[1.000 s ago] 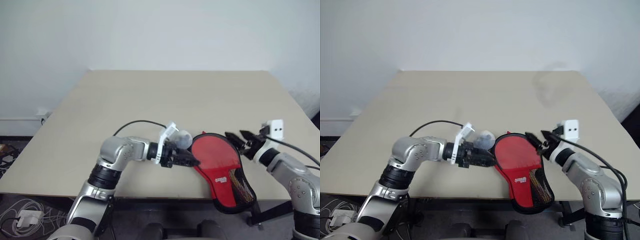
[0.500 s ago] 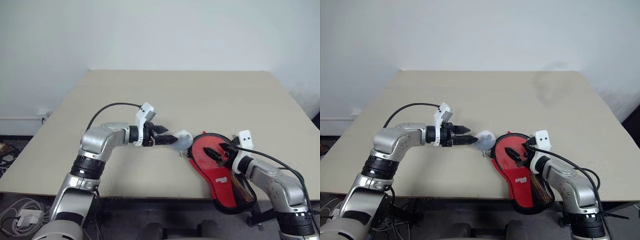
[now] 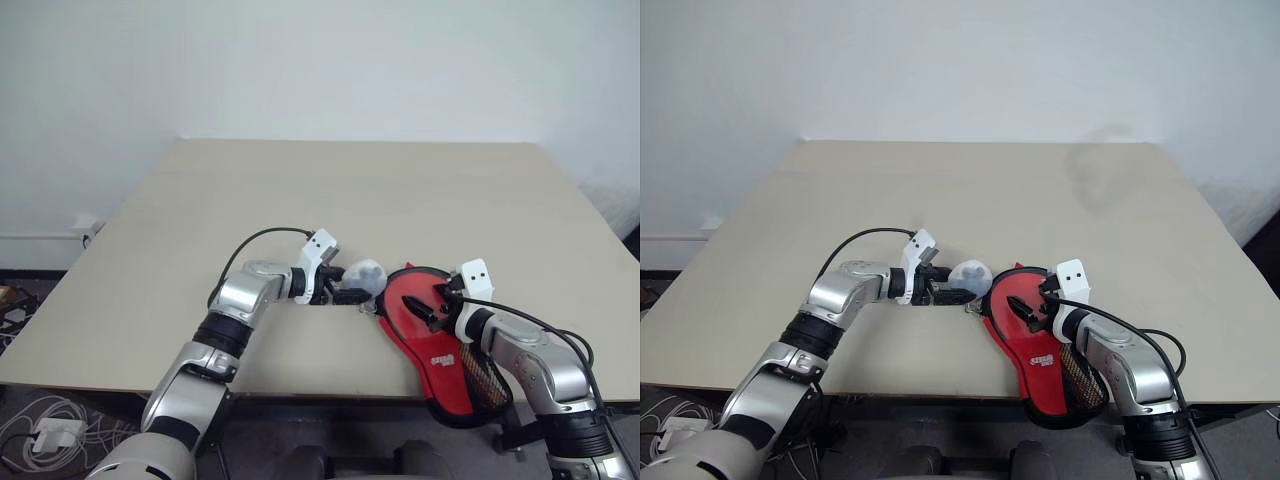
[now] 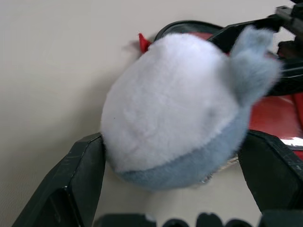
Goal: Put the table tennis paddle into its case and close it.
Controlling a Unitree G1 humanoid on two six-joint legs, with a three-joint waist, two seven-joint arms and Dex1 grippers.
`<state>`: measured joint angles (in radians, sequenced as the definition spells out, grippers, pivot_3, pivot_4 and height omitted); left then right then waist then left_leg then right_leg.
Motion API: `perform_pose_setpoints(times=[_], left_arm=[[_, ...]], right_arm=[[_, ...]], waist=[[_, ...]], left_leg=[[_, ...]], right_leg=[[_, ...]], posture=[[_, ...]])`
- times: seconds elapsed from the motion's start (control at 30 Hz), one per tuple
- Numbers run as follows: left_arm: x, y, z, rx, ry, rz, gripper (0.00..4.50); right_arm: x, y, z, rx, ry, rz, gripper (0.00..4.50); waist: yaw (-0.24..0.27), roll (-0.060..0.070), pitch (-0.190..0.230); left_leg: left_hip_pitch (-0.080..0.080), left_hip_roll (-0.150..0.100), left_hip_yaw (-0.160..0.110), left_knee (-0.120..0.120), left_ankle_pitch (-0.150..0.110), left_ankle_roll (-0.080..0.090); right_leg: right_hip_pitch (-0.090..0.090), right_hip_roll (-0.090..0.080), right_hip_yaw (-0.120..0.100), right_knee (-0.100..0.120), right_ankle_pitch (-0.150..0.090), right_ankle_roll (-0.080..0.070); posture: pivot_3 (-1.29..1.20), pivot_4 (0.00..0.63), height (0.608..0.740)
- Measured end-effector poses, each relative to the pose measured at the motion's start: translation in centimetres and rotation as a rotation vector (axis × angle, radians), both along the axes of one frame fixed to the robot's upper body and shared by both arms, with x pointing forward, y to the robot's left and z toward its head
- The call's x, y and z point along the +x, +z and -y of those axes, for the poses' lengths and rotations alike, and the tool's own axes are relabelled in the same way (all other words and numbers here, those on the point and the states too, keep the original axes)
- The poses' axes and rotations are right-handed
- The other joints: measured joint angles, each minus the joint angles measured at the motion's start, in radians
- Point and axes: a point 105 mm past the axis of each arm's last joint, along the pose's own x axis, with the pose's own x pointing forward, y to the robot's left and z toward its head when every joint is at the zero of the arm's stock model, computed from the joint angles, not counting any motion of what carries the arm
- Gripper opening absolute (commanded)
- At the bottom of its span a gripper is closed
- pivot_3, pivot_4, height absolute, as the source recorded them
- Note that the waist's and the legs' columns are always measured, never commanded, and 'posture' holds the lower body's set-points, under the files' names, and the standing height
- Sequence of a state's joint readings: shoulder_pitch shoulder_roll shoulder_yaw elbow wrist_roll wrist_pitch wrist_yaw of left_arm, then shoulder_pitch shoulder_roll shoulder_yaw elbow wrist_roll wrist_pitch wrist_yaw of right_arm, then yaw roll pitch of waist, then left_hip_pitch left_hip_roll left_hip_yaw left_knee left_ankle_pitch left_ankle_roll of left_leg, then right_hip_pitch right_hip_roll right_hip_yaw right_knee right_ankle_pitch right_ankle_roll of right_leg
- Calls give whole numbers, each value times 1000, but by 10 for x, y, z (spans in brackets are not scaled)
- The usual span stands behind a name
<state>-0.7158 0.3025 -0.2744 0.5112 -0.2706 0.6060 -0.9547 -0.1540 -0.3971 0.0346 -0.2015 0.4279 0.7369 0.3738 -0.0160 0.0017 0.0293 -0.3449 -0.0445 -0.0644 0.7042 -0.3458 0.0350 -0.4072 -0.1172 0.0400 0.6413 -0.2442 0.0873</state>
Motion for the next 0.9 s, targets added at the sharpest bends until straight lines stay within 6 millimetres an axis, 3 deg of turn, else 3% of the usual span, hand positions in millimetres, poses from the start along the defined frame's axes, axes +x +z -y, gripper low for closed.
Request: perform_pose_setpoints(times=[0.07,0.17,0.43,0.57,0.77,0.9], left_arm=[[1,-2,1,-7,2,-13,4325],[1,-3,1,-21,-11,-29,3775],[-1,2,-1,-34,-57,-29,1295],[6,10,1,-67,-36,-36,1295],[16,14,0,-75,3,-40,219],[21,6,-3,-45,16,-38,145]], right_arm=[[-1,-1,0,-4,-1,-2,4496],[-2,-2,1,-27,2,-6,4500],[-10,-10,-1,-102,29,-32,4500],[-11,-15,-2,-135,31,-38,4500],[-8,-16,-6,-151,39,-35,4500],[-8,-18,-6,-172,44,-36,4500]], waist=[[0,0,0],[0,0,0],[1,-10,-7],[1,-18,-11],[-1,-19,-12],[-1,-20,-13]], left_leg=[[0,0,0,0,0,0],[0,0,0,0,0,0],[1,0,-2,0,0,0],[2,0,-2,0,0,0],[3,1,-2,0,0,0],[3,1,-2,0,0,0]], right_leg=[[0,0,0,0,0,0],[0,0,0,0,0,0],[1,0,-1,0,0,0],[3,0,-2,0,0,0],[3,1,-1,0,0,0],[3,1,-2,0,0,0]], posture=[[0,0,716],[0,0,716],[0,0,716],[0,0,716],[0,0,716],[0,0,716]])
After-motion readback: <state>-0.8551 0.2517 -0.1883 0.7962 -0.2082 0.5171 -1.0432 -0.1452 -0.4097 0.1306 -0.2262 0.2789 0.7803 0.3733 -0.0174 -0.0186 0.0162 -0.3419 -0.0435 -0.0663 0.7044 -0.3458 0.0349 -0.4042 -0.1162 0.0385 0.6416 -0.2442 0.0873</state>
